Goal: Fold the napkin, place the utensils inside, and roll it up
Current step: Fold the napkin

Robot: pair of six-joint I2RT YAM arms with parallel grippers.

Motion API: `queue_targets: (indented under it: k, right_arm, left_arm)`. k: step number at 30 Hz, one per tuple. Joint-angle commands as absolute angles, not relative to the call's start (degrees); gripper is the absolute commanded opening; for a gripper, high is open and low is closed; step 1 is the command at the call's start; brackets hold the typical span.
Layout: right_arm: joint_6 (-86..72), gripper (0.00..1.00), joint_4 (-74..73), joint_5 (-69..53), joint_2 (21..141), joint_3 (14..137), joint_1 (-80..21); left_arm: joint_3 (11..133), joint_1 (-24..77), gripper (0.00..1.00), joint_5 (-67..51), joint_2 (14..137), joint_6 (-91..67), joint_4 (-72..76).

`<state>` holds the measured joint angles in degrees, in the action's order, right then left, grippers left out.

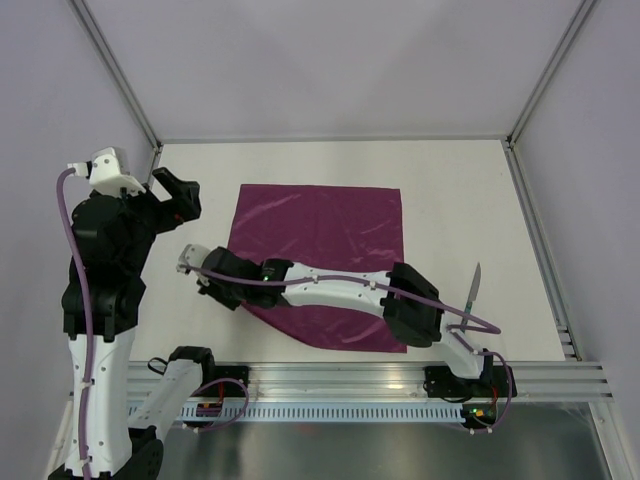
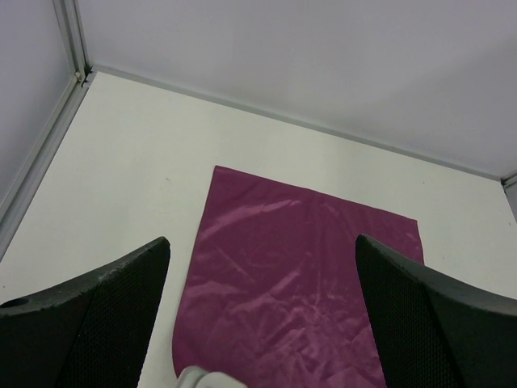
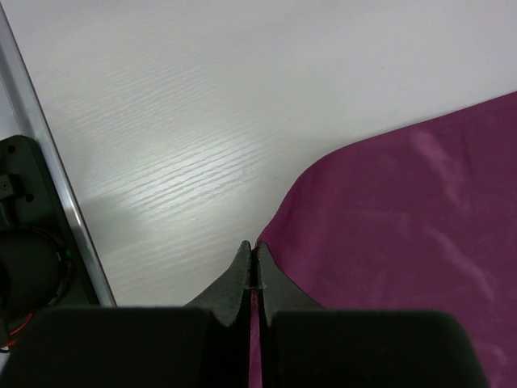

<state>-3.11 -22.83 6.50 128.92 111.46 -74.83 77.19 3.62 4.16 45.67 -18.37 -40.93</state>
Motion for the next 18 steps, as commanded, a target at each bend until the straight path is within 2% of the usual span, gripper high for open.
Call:
queue_targets:
  k: [1,18]
  right_arm:
    - [-0.9,0.00,-24.5,7.0,123.0,111.2,-71.5]
    - [2.2,0.00,-22.1,4.4,112.9,100.3,-57.2]
  left_arm:
    - [78.0,3.4,1.00,2.6,46.4,-17.5,-39.2]
    - [75.2,3.5,1.00,1.8,46.5,-17.8,-36.7]
